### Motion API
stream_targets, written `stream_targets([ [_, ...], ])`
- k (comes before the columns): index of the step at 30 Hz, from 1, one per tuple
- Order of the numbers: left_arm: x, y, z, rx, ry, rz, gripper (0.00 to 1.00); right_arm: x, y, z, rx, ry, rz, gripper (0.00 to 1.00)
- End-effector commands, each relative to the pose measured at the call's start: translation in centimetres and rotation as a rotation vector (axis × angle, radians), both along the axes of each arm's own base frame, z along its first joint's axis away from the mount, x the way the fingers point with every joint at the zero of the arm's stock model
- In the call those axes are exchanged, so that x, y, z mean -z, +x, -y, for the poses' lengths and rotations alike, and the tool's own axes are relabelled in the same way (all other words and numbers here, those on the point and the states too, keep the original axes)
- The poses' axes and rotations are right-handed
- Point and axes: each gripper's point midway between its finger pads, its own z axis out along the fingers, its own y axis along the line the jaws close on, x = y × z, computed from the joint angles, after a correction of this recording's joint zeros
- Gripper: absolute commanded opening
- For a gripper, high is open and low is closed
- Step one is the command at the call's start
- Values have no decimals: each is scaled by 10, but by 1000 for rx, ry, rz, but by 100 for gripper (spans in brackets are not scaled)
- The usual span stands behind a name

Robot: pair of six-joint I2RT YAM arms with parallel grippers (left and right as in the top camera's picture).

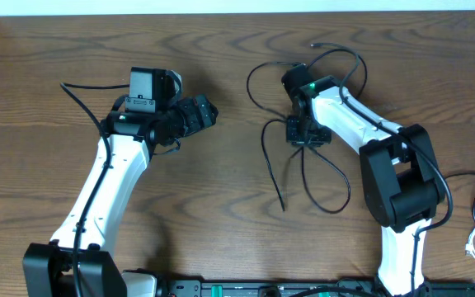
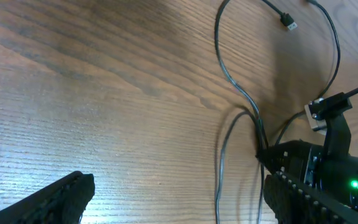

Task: Untangle cables

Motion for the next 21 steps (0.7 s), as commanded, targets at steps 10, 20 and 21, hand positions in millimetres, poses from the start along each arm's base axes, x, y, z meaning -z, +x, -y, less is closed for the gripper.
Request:
stream_targets([
  [10, -4, 1, -2, 0, 14, 19, 93, 17, -45, 3, -1, 1, -189, 22],
  [20, -5, 3, -2, 0, 14, 25, 93, 15, -53, 2, 3, 13, -225, 1],
  [21, -5, 3, -2, 0, 14, 24, 93, 16, -50, 1, 3, 18, -214, 1],
])
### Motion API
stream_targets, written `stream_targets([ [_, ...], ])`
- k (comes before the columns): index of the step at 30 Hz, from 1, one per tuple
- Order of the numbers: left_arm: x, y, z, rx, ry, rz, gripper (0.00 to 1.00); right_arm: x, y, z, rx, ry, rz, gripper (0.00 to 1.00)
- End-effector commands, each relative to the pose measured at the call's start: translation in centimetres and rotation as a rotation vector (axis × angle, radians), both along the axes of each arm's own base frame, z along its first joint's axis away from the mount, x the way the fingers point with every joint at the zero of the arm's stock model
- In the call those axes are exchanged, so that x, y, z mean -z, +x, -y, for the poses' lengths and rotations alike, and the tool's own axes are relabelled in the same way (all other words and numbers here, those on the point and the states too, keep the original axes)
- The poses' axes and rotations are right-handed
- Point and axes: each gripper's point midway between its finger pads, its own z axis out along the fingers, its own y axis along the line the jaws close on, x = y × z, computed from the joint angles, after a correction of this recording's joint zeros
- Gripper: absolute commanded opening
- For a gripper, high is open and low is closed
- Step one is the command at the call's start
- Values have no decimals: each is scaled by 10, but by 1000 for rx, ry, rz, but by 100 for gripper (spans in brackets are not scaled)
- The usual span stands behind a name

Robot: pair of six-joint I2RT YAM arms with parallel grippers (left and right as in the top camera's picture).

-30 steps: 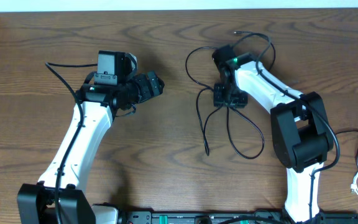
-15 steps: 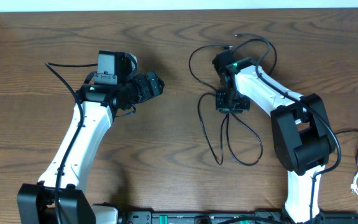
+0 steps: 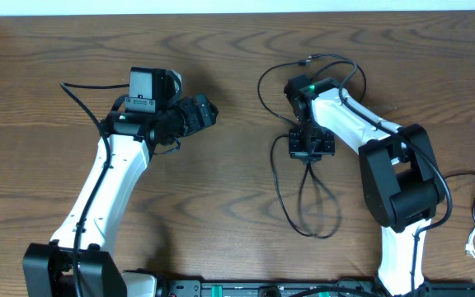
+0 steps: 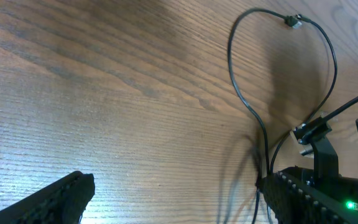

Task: Untangle cables

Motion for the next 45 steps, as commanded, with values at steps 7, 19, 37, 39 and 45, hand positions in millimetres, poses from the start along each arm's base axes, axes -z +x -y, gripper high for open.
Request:
stream_targets([
  [7, -4, 1, -2, -1, 14, 18, 93, 19, 18, -11, -1, 39, 70, 1],
  [19, -4, 2, -2, -1, 14, 20, 93, -28, 72, 2, -29, 73, 266, 1],
  [37, -6, 5, -2, -1, 12, 35, 93, -60, 10, -35, -77, 222, 83, 1],
  [39, -6, 5, -2, -1, 12, 37, 93, -61, -2, -43, -97, 227, 50, 1],
  [45, -6, 5, -2, -1, 11, 37, 93, -50, -18, -42, -97, 110, 39, 2],
])
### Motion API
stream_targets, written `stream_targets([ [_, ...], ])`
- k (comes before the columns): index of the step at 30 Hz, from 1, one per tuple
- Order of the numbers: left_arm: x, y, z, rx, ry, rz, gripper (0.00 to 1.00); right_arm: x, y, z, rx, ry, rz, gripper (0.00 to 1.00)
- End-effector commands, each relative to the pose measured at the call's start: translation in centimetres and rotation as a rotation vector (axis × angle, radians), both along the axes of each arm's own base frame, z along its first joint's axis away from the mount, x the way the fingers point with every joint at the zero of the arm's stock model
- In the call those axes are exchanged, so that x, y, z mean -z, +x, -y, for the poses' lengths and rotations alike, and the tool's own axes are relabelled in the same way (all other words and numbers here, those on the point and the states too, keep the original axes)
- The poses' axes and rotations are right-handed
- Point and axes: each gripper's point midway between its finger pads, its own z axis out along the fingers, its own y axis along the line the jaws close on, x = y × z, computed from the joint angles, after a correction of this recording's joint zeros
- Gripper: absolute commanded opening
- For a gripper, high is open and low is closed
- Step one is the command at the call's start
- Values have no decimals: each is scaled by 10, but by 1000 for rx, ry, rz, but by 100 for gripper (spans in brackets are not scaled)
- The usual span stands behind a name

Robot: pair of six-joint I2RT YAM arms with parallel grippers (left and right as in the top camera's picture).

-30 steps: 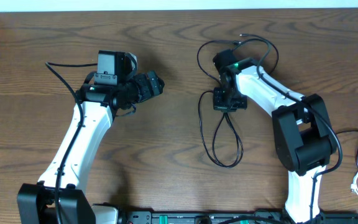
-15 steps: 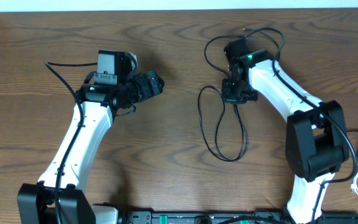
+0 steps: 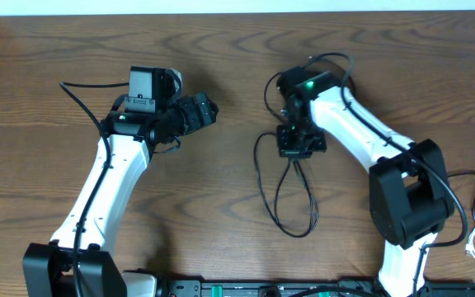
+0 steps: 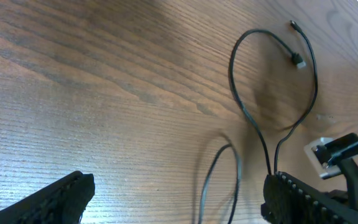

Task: Untangle cables

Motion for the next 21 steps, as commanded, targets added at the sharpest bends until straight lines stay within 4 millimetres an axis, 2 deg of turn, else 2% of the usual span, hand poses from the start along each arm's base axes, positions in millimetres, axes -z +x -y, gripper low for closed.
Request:
stream_targets([
  [1, -4, 2, -2, -1, 14, 19, 93, 4, -8, 0, 31, -63, 15, 2],
  [9, -4, 2, -2, -1, 14, 19, 93, 35, -21, -28, -54, -25, 74, 2],
  [12, -4, 2, -2, -1, 15, 19, 93, 40, -6, -39, -96, -33, 183, 7],
  [14, -1, 2, -8, -20, 43, 14, 93, 39, 13, -41, -110, -73, 294, 11],
  [17, 6, 1, -26, -78, 135, -2, 93, 36, 29, -41, -103, -97, 373, 15],
  [21, 15, -4, -63, -184, 302, -36, 93, 33, 40, -47, -90, -66, 417, 18],
])
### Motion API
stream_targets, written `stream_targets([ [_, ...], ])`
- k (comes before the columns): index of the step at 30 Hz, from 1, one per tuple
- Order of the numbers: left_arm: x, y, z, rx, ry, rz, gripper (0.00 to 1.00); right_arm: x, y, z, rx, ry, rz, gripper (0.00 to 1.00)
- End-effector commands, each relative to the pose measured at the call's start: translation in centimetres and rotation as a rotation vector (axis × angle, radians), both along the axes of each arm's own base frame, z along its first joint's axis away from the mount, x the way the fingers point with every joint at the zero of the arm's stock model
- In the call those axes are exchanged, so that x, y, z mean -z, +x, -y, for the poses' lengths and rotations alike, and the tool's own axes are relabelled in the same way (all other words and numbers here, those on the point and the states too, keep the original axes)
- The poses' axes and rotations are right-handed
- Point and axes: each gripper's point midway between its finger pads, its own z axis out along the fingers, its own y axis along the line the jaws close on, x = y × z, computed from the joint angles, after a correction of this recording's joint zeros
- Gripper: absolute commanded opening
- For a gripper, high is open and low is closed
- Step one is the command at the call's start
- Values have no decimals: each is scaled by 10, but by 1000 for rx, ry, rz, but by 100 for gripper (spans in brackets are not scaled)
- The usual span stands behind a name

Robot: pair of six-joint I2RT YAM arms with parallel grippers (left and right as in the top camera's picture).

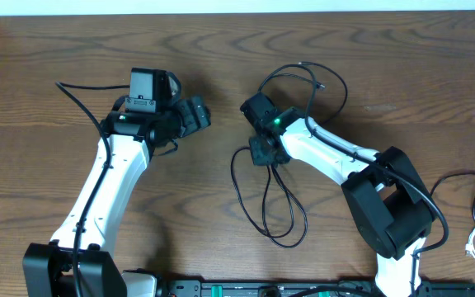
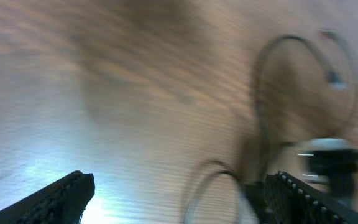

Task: Untangle cables

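Observation:
Thin black cables (image 1: 272, 206) lie tangled at the table's middle, with one loop (image 1: 303, 78) at the back and two long loops towards the front. My right gripper (image 1: 261, 153) points down at the knot between them, shut on the cables. To its left, my left gripper (image 1: 206, 114) hovers open with nothing in it. The left wrist view is motion-blurred. It shows open fingers (image 2: 61, 199) low in the frame, and a smeared cable loop (image 2: 260, 99) with the right arm beyond them.
A white cable and another black cable (image 1: 468, 177) lie at the table's right edge. A black rail (image 1: 262, 289) runs along the front edge. The right arm's base (image 1: 398, 206) stands at the front right.
My right gripper has shifted left and slightly forward with the cables, and the loops have come along leftwards. The left gripper has moved a little, and its wrist view is now blurred.
At first my right gripper held the bundle right of centre, with loose ends spread wide. Then the loops hung narrower in front of it. After that it stood further left, and now further left again, near the open left gripper.

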Motion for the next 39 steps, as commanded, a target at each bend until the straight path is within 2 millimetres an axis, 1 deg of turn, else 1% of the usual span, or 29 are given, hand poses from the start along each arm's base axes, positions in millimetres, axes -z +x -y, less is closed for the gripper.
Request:
stream_targets([
  [1, 3, 0, -45, -129, 201, -1, 93, -8, 13, 4, 8, -20, 69, 20],
  [4, 6, -6, -74, -263, 273, -34, 93, -8, 7, -11, -55, 44, 42, 25],
  [6, 7, -9, -87, -321, 296, -47, 93, -9, -1, -21, -106, 87, 11, 30],
  [7, 7, -10, -94, -346, 310, -51, 93, -9, -5, -26, -136, 107, -2, 31],
  [10, 6, -12, -107, -385, 331, -55, 93, -9, -10, -31, -187, 116, -8, 36],
  [13, 6, -13, -116, -409, 339, -58, 93, -7, -15, -31, -228, 101, -14, 44],
  [16, 6, -14, -119, -416, 340, -63, 93, 0, -16, -30, -239, 95, -9, 46],
  [20, 7, -16, -117, -411, 334, -73, 93, 9, -3, -25, -223, 68, 71, 51],
  [22, 8, -17, -117, -408, 334, -79, 93, 12, 5, -24, -215, 64, 122, 51],
  [25, 9, -19, -117, -407, 335, -86, 93, 15, 11, -28, -254, 79, 177, 47],
  [26, 9, -19, -117, -407, 335, -87, 93, 16, 12, -29, -270, 81, 190, 44],
  [31, 9, -19, -117, -407, 335, -88, 93, 22, 7, -28, -328, 62, 190, 32],
  [32, 9, -19, -117, -407, 335, -88, 93, 23, 5, -27, -331, 59, 185, 29],
  [33, 9, -19, -117, -407, 335, -88, 93, 24, 4, -26, -338, 55, 183, 23],
  [35, 9, -19, -117, -407, 335, -87, 93, 25, 4, -24, -341, 44, 182, 8],
  [36, 9, -18, -117, -407, 335, -86, 93, 25, 4, -23, -339, 39, 182, 4],
  [37, 9, -18, -117, -407, 335, -85, 93, 25, 5, -21, -335, 31, 186, 1],
  [39, 9, -18, -117, -407, 335, -86, 93, 25, 6, -20, -334, 26, 189, 1],
])
